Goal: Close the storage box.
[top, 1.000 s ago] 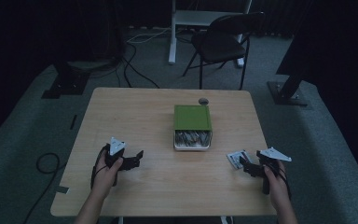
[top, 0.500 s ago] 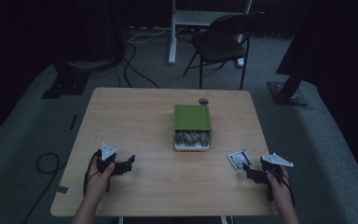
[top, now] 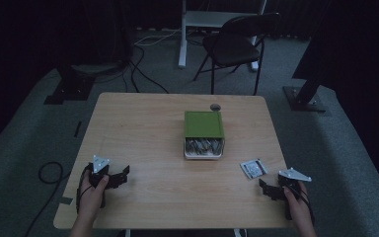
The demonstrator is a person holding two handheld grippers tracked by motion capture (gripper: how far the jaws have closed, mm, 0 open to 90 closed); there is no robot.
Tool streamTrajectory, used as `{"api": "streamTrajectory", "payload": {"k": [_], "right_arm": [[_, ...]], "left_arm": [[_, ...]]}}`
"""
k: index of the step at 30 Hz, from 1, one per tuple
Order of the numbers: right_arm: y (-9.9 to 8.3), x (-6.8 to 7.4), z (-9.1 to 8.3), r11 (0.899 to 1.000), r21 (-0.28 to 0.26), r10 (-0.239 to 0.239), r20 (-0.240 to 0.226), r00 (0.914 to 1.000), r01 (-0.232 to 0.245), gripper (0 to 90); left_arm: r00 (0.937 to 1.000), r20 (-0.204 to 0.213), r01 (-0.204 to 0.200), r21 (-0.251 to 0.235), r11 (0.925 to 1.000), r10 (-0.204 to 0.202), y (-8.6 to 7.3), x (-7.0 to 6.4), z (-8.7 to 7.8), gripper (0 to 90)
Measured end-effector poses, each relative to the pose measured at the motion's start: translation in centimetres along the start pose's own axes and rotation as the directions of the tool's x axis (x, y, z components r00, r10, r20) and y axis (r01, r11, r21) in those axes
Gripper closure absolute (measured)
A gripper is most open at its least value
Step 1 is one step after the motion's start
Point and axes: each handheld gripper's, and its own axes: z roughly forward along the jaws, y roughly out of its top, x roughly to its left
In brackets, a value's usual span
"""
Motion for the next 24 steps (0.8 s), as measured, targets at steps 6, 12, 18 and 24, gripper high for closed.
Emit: {"api": "streamTrajectory", "payload": {"k": [6, 12, 18, 24], "right_arm": [[-0.2, -0.1, 0.0, 0.999, 0.039, -0.002, 0.029, 0.9996, 0.001, 13.6], [-0.2, 0.1, 0.1, 0.999, 0.047, -0.021, 0.041, 0.9990, 0.019, 13.3], [-0.2, 0.1, 0.1, 0.999, 0.047, -0.021, 0.041, 0.9990, 0.019, 13.2], [-0.2, 0.1, 0.1, 0.999, 0.047, -0.020, 0.041, 0.9989, 0.018, 13.1]], "left_arm": [[0.9992, -0.040, 0.006, 0.009, 0.9999, -0.006, -0.5, 0.7, -0.3, 9.9], [0.9956, -0.084, 0.043, 0.011, 0.9990, -0.042, -0.7, 1.6, -1.0, 9.9], [0.9877, -0.140, 0.073, 0.023, 0.9971, -0.069, -1.2, 3.1, -1.8, 9.9], [0.9793, -0.184, 0.094, 0.046, 0.9945, -0.084, -1.5, 3.8, -2.0, 9.9]]}}
